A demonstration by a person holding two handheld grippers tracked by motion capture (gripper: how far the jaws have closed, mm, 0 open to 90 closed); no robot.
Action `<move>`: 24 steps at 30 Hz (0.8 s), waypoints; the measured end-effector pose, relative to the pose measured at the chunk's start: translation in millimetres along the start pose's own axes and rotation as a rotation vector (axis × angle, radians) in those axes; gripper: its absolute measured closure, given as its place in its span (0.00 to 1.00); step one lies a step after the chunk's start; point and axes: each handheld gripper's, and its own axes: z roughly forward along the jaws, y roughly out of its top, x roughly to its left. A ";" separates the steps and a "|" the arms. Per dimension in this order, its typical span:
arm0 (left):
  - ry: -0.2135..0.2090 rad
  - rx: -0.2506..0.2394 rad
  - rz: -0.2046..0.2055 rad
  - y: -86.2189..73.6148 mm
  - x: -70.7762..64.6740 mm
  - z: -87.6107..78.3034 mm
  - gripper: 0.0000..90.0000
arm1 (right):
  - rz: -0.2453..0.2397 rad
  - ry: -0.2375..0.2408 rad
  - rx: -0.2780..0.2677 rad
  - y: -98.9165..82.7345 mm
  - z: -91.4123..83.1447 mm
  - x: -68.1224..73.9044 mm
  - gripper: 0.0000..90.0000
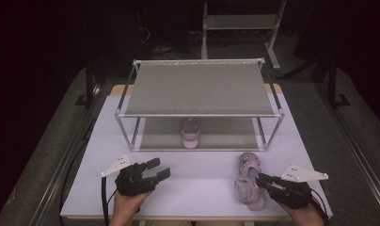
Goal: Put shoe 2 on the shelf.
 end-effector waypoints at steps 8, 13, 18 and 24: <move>0.009 -0.005 0.002 0.3 -0.4 -0.9 0.33 | 0.042 -0.037 0.017 -10.4 -6.0 -14.1 0.82; 0.010 -0.002 0.003 -0.2 0.5 -0.8 0.33 | 0.086 -0.065 0.022 -16.8 -9.6 -24.2 0.82; 0.008 0.000 0.004 -0.5 0.1 -0.3 0.33 | 0.103 -0.065 0.025 -20.0 -12.2 -28.1 0.77; 0.010 -0.001 0.006 -0.6 -0.1 -0.9 0.33 | 0.135 -0.057 -0.001 -21.3 -22.4 -29.6 0.71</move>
